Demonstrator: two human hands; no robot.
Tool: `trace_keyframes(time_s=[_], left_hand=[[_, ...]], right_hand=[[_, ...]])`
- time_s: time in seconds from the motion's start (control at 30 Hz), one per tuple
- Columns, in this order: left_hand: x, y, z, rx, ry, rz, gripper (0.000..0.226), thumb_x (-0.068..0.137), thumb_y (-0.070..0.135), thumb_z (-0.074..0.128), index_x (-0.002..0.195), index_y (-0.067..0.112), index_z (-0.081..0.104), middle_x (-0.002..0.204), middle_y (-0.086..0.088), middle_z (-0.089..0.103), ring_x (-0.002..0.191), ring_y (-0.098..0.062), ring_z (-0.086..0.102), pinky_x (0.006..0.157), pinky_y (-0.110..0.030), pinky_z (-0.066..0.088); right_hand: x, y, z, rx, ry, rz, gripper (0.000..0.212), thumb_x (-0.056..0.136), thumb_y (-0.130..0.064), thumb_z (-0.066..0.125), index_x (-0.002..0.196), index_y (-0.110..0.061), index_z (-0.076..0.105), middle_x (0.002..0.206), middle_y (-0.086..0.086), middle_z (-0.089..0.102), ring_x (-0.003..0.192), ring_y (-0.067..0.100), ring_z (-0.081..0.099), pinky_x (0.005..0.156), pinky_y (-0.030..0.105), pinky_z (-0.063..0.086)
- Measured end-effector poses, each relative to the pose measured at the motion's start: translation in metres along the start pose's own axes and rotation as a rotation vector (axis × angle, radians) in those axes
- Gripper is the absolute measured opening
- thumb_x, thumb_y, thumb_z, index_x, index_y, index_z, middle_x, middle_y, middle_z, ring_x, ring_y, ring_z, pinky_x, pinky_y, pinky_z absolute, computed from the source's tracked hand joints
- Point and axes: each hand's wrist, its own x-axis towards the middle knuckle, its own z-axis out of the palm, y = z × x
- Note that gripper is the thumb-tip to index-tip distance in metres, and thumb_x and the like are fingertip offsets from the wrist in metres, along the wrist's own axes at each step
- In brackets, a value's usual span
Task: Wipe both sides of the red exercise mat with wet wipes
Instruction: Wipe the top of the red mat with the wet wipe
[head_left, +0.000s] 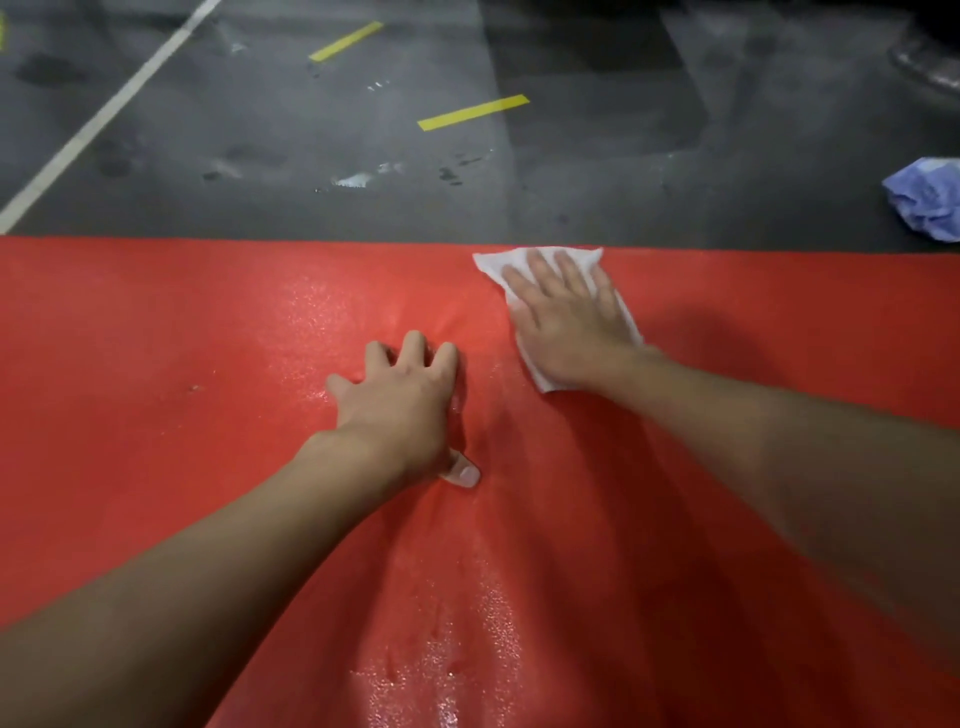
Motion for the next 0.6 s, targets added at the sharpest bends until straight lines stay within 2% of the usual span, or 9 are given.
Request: trace_keyframes(time_s=[0.03, 0.13, 0.17, 0.23, 0.33, 0.37, 0.47, 0.5, 0.6], left_hand=[[-0.001, -0.001, 0.001, -0.001, 0.003, -0.004, 0.107, 0.043, 0.068, 0.083, 0.129, 0.030, 0.031, 0.128, 0.004, 0.031, 0.125, -0.030, 0.030, 0.077, -0.050, 0.036], [-0.002, -0.002, 0.004, -0.006, 0.010, 0.009, 0.107, 0.046, 0.070, 0.082, 0.132, 0.030, 0.031, 0.131, 0.005, 0.031, 0.128, -0.029, 0.029, 0.083, -0.052, 0.037], [-0.001, -0.003, 0.003, -0.009, 0.019, 0.007, 0.108, 0.045, 0.069, 0.082, 0.133, 0.030, 0.031, 0.131, 0.005, 0.031, 0.128, -0.029, 0.028, 0.084, -0.052, 0.037], [-0.001, -0.002, 0.001, -0.022, 0.025, 0.003, 0.110, 0.044, 0.069, 0.082, 0.134, 0.030, 0.031, 0.131, 0.005, 0.031, 0.128, -0.029, 0.028, 0.085, -0.052, 0.037], [-0.003, -0.003, 0.004, -0.026, 0.050, 0.011, 0.110, 0.046, 0.070, 0.081, 0.136, 0.031, 0.031, 0.133, 0.005, 0.032, 0.130, -0.028, 0.029, 0.087, -0.052, 0.036], [-0.004, -0.005, 0.007, -0.035, 0.064, 0.008, 0.108, 0.048, 0.071, 0.080, 0.135, 0.031, 0.031, 0.133, 0.005, 0.033, 0.130, -0.027, 0.029, 0.088, -0.051, 0.036], [-0.008, -0.009, 0.012, -0.075, 0.122, 0.005, 0.099, 0.048, 0.073, 0.078, 0.125, 0.028, 0.034, 0.126, 0.006, 0.037, 0.127, -0.024, 0.034, 0.089, -0.048, 0.034], [-0.009, -0.009, 0.012, -0.093, 0.137, 0.003, 0.098, 0.048, 0.073, 0.078, 0.123, 0.028, 0.035, 0.124, 0.006, 0.038, 0.126, -0.024, 0.036, 0.089, -0.047, 0.034], [-0.013, -0.010, 0.008, -0.129, 0.137, 0.027, 0.102, 0.051, 0.074, 0.077, 0.131, 0.027, 0.034, 0.137, 0.005, 0.036, 0.136, -0.022, 0.031, 0.098, -0.048, 0.033]], right_hand=[[0.008, 0.013, -0.004, -0.032, -0.006, -0.033, 0.068, 0.093, -0.045, -0.005, 0.157, -0.031, 0.015, 0.166, 0.001, 0.011, 0.152, 0.025, 0.007, 0.120, 0.054, 0.003], [0.026, 0.029, -0.009, 0.036, 0.018, 0.315, 0.057, 0.101, -0.040, 0.008, 0.155, -0.030, 0.020, 0.165, 0.001, 0.014, 0.152, 0.025, 0.006, 0.120, 0.053, 0.000], [0.030, 0.014, -0.006, 0.078, 0.015, 0.360, 0.054, 0.103, -0.041, 0.012, 0.155, -0.032, 0.019, 0.165, -0.001, 0.012, 0.152, 0.024, 0.004, 0.120, 0.055, -0.003], [0.027, -0.024, 0.002, 0.076, 0.011, 0.189, 0.052, 0.104, -0.042, 0.014, 0.155, -0.034, 0.018, 0.166, -0.003, 0.010, 0.153, 0.024, 0.002, 0.118, 0.057, -0.006], [0.013, -0.024, 0.004, -0.003, 0.027, -0.194, 0.056, 0.101, -0.038, 0.012, 0.155, -0.030, 0.025, 0.165, 0.001, 0.017, 0.152, 0.025, 0.013, 0.120, 0.053, 0.008], [0.019, -0.014, 0.000, -0.025, 0.053, -0.192, 0.058, 0.100, -0.035, 0.010, 0.154, -0.027, 0.028, 0.164, 0.004, 0.020, 0.151, 0.026, 0.017, 0.120, 0.052, 0.012], [0.027, -0.009, -0.003, 0.047, 0.059, 0.214, 0.053, 0.103, -0.038, 0.016, 0.154, -0.030, 0.024, 0.164, 0.004, 0.017, 0.151, 0.025, 0.012, 0.121, 0.052, 0.005], [0.024, -0.024, 0.000, 0.057, 0.063, 0.238, 0.053, 0.103, -0.040, 0.017, 0.155, -0.030, 0.023, 0.165, 0.004, 0.016, 0.151, 0.025, 0.011, 0.120, 0.054, 0.003], [0.000, -0.051, 0.008, 0.013, 0.066, -0.109, 0.057, 0.100, -0.043, 0.014, 0.155, -0.029, 0.024, 0.165, 0.004, 0.017, 0.151, 0.025, 0.014, 0.120, 0.052, 0.006]])
